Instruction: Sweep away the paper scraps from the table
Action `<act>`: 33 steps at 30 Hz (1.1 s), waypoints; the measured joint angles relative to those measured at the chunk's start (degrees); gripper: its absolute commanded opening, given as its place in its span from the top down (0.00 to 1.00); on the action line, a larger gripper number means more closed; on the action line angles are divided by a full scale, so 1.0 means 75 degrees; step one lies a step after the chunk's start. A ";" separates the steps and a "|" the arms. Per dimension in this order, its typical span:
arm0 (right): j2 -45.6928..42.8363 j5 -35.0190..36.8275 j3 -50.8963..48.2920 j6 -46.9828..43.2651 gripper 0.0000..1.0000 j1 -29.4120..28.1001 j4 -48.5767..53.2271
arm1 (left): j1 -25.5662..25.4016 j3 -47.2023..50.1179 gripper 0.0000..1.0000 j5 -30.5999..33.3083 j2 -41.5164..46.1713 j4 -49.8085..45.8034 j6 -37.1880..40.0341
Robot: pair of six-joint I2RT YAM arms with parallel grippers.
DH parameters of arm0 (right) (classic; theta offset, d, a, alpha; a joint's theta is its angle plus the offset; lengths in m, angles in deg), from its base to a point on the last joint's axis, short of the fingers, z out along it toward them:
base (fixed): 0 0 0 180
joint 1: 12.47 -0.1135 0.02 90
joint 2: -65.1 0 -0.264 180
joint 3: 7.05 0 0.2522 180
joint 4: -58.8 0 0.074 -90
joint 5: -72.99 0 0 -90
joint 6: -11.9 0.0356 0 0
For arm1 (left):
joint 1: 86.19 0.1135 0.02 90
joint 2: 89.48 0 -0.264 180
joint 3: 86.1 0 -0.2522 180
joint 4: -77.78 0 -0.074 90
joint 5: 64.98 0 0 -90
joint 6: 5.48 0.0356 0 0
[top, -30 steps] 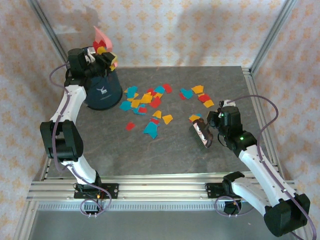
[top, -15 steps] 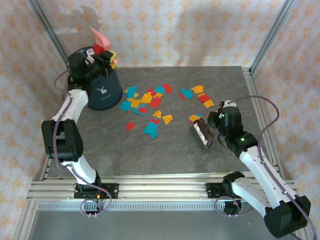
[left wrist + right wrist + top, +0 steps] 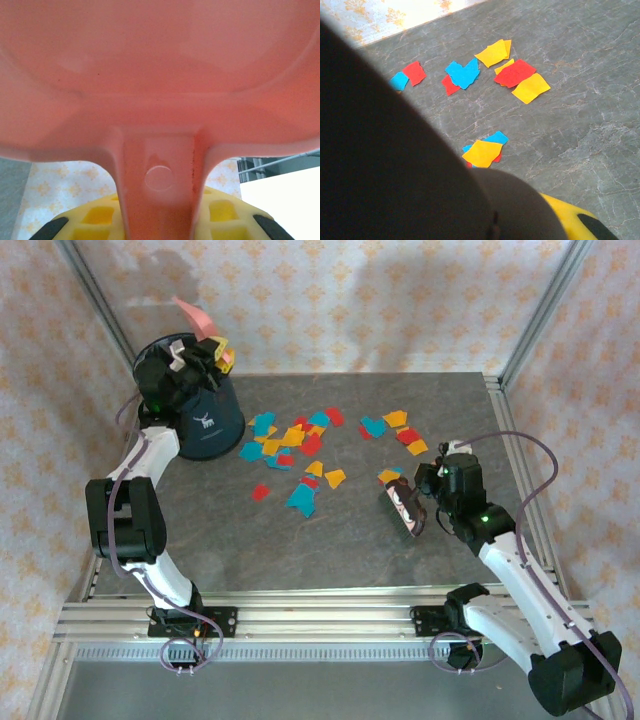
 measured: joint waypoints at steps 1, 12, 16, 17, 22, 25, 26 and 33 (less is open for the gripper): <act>-0.0003 0.0000 0.0000 0.0000 1.00 0.0000 0.0000 | 0.0000 0.0000 1.00 0.0003 0.0000 0.0073 -0.0082; -0.0009 0.0003 0.0000 0.0000 1.00 0.0000 -0.0006 | 0.0000 0.0297 1.00 0.0070 0.0184 0.0259 -0.0277; -0.0009 0.0003 0.0000 0.0012 1.00 0.0000 -0.0006 | 0.0000 0.0297 1.00 0.0047 0.0396 -0.0149 0.0210; -0.0009 0.0006 0.0000 0.0026 1.00 0.0000 -0.0006 | 0.0000 0.0297 1.00 0.0041 0.0493 -0.0367 0.0428; -0.0009 0.0012 0.0000 0.0117 1.00 0.0000 -0.0015 | 0.0000 0.0248 1.00 -0.0032 0.1163 -0.2116 0.2072; -0.0009 0.0009 -0.0017 0.0175 1.00 0.0000 -0.0105 | 0.0000 0.0038 1.00 -0.0032 0.1411 -0.3264 0.3168; -0.0012 0.0012 -0.0032 0.0187 1.00 0.0000 -0.0143 | 0.0000 -0.0035 1.00 -0.0026 0.1472 -0.3672 0.3547; -0.0012 0.0003 -0.0114 0.0373 1.00 0.0000 -0.0321 | -0.0020 -0.0825 1.00 0.0198 0.1635 -0.6997 0.6531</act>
